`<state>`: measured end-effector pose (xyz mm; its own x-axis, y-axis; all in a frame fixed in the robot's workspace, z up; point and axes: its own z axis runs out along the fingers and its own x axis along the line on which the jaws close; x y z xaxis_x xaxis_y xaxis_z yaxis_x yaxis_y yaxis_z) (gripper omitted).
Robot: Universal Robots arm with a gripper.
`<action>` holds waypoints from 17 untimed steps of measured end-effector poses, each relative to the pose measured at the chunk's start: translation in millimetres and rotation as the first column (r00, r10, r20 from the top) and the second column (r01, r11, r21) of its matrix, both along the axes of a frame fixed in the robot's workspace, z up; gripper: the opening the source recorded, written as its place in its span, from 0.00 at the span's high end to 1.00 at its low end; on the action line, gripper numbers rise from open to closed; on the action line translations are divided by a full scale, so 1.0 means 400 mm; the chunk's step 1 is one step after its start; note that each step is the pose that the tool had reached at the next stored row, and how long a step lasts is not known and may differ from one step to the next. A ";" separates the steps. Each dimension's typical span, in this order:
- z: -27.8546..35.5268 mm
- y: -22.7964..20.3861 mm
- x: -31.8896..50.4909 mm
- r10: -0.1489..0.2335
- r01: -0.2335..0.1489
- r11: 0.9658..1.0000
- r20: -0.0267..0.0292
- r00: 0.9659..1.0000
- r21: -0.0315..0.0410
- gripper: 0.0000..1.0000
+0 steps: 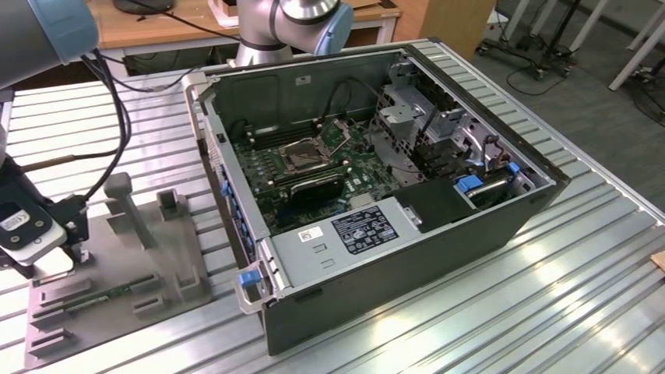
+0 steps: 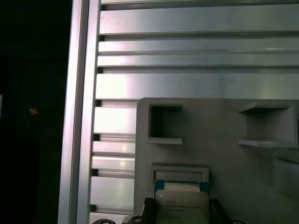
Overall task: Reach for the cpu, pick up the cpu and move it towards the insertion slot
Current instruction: 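Pick up the cpu and move it towards the insertion slot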
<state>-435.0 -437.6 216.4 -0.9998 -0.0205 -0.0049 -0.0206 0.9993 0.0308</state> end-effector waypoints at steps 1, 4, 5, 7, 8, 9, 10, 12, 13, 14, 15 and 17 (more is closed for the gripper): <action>0.002 0.000 0.000 0.000 0.000 1.000 0.000 1.000 0.000 0.46; 0.006 0.000 0.000 0.000 0.000 1.000 0.000 1.000 0.000 0.46; 0.006 0.000 0.000 0.000 0.000 1.000 0.000 1.000 0.000 0.46; 0.009 0.000 0.000 0.000 0.000 1.000 0.000 1.000 0.000 0.46; 0.009 0.000 0.000 0.000 0.000 1.000 0.000 1.000 0.000 0.46; 0.009 0.000 0.000 0.000 0.000 1.000 0.000 1.000 0.000 0.46; 0.009 0.000 0.000 0.000 0.000 1.000 0.000 1.000 0.000 0.46; 0.010 0.000 0.000 0.000 0.000 1.000 0.000 1.000 0.000 0.46; 0.010 0.000 0.000 0.000 0.000 1.000 0.000 1.000 0.000 0.46; 0.011 0.000 0.000 0.000 0.000 1.000 0.000 1.000 0.000 0.46; 0.012 0.000 0.000 0.000 0.000 1.000 0.000 1.000 0.000 0.46; 0.014 0.000 0.000 0.000 0.000 1.000 0.000 1.000 0.000 0.46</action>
<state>-435.0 -437.6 222.0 -0.9998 -0.0205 -0.0048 -0.0206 0.9993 0.0307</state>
